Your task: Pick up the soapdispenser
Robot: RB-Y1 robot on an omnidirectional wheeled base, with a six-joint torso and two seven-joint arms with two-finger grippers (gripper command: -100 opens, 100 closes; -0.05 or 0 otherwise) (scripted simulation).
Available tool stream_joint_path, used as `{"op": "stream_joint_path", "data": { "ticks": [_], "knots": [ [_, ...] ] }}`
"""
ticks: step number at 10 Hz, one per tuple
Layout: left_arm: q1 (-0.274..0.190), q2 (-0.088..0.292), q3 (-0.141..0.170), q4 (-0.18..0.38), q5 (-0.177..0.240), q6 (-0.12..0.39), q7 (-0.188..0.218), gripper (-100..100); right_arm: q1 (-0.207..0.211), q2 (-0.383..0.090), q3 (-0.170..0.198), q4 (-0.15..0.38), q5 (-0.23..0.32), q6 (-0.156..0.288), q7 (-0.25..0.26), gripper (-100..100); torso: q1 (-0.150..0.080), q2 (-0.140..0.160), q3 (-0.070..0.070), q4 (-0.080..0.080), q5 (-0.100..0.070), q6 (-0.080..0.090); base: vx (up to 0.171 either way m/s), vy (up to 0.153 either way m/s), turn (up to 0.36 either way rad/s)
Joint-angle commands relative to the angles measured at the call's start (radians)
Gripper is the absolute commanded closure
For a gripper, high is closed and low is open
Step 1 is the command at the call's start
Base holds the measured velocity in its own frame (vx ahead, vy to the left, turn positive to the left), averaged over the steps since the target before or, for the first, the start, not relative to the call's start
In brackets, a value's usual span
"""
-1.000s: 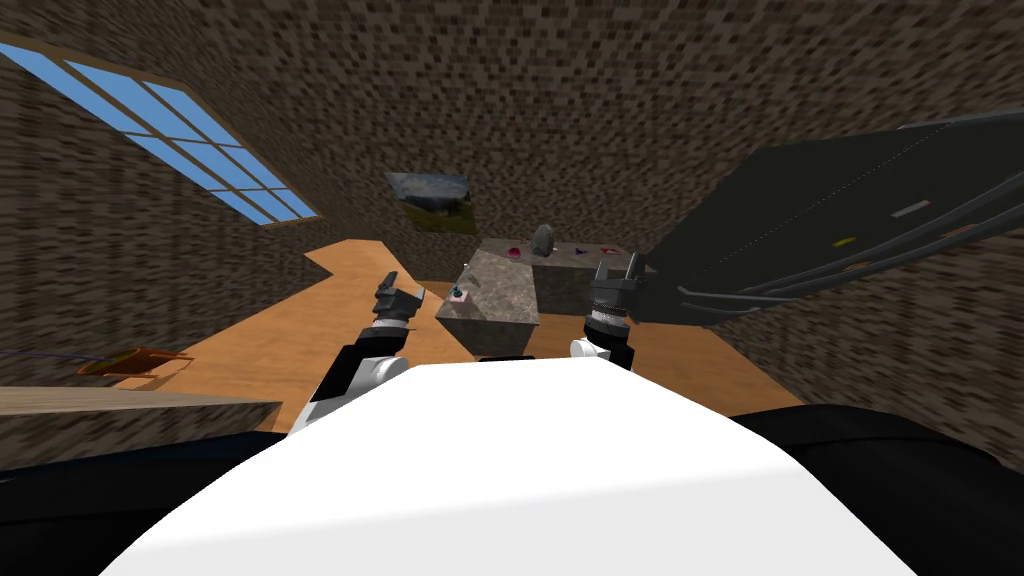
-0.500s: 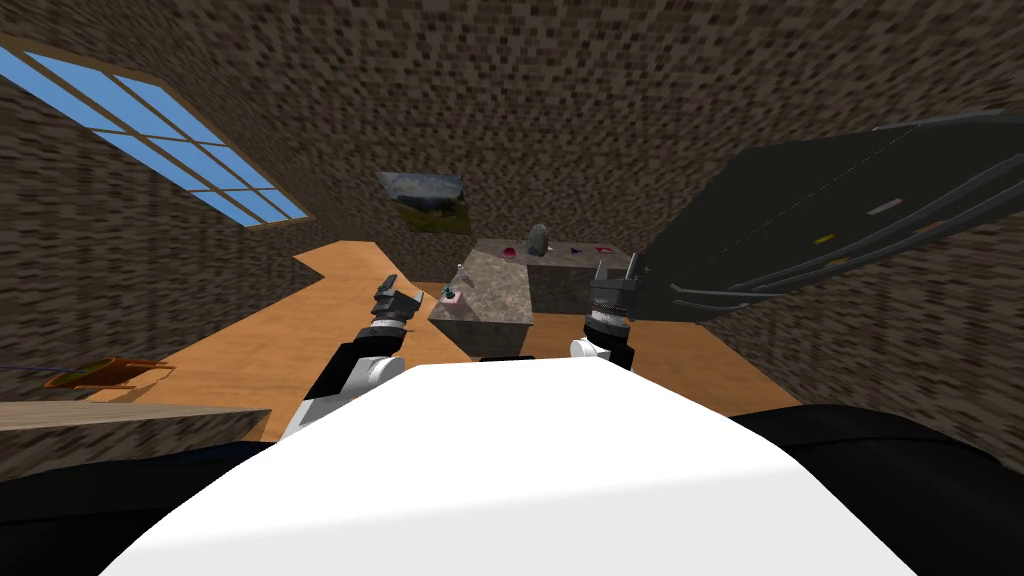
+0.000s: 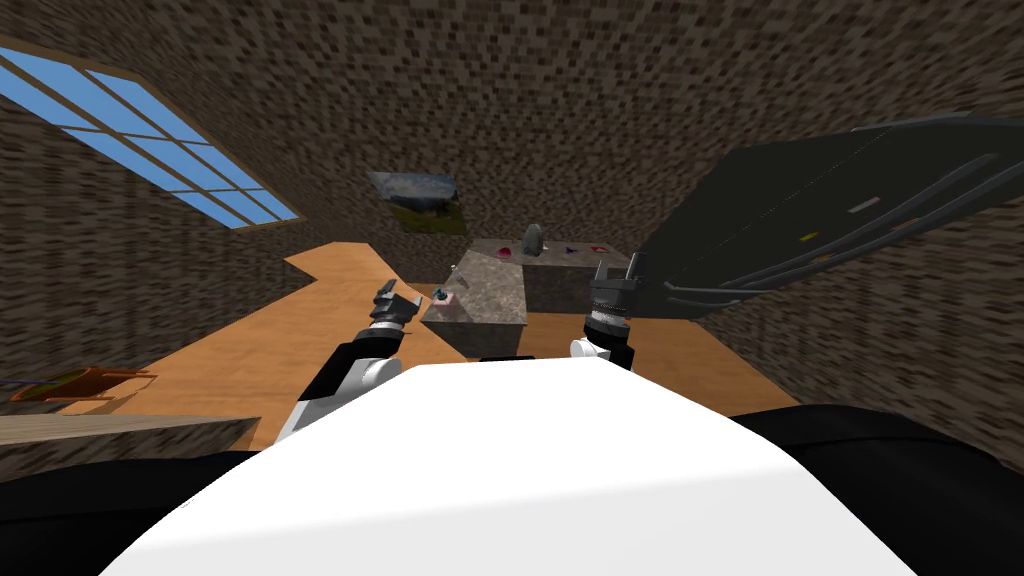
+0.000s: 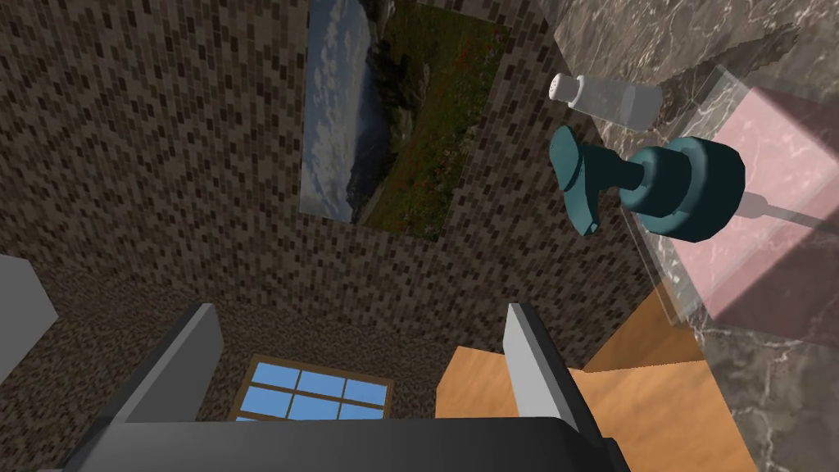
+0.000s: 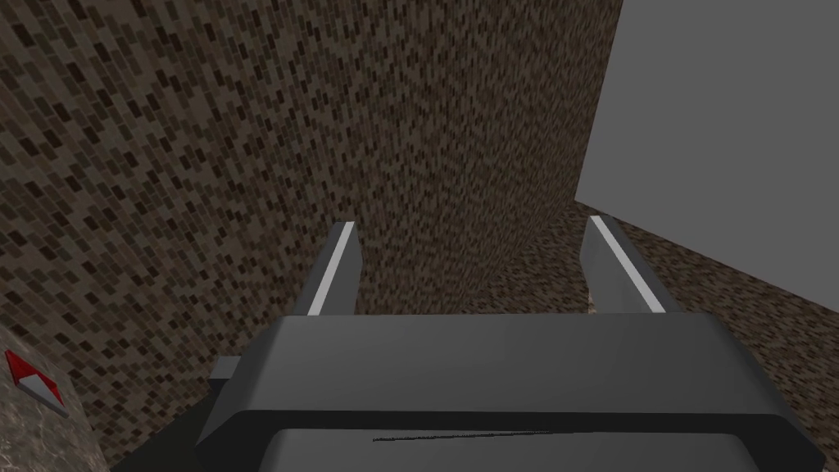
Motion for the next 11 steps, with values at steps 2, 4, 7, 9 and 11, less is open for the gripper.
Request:
{"op": "stream_joint_path", "data": {
  "ticks": [2, 4, 7, 9, 11],
  "knots": [
    [0.001, -0.013, 0.020, -0.005, 0.003, 0.058, 0.010, -100, 0.000, 0.000, 0.000, 0.000, 0.000, 0.000, 0.000, 0, 0.000, 0.000, 0.000, 0.000, 0.000, 0.000, 0.000, -0.050, -0.047],
    [0.002, -0.020, 0.032, -0.008, 0.004, 0.092, 0.016, -100, 0.000, 0.000, 0.000, 0.000, 0.000, 0.000, 0.000, 0, -0.001, 0.000, 0.000, 0.000, 0.000, 0.000, 0.005, -0.054, -0.046],
    [0.004, -0.032, 0.052, -0.010, 0.007, 0.146, 0.025, -100, 0.000, 0.000, 0.000, 0.000, 0.000, 0.000, 0.000, 0, -0.001, 0.000, 0.000, 0.000, 0.000, 0.000, 0.009, -0.055, -0.036],
    [0.006, -0.041, 0.065, -0.012, 0.009, 0.182, 0.031, -100, 0.000, 0.000, 0.000, 0.000, 0.000, 0.000, 0.000, 0, 0.000, 0.000, 0.000, 0.000, 0.000, 0.000, 0.005, -0.047, -0.036],
    [0.007, -0.048, 0.077, -0.012, 0.011, 0.216, 0.037, -100, 0.000, 0.000, 0.000, 0.000, 0.000, 0.000, 0.000, 0, 0.000, 0.000, 0.000, 0.000, 0.000, 0.000, 0.007, -0.046, -0.041]
  ]
}}
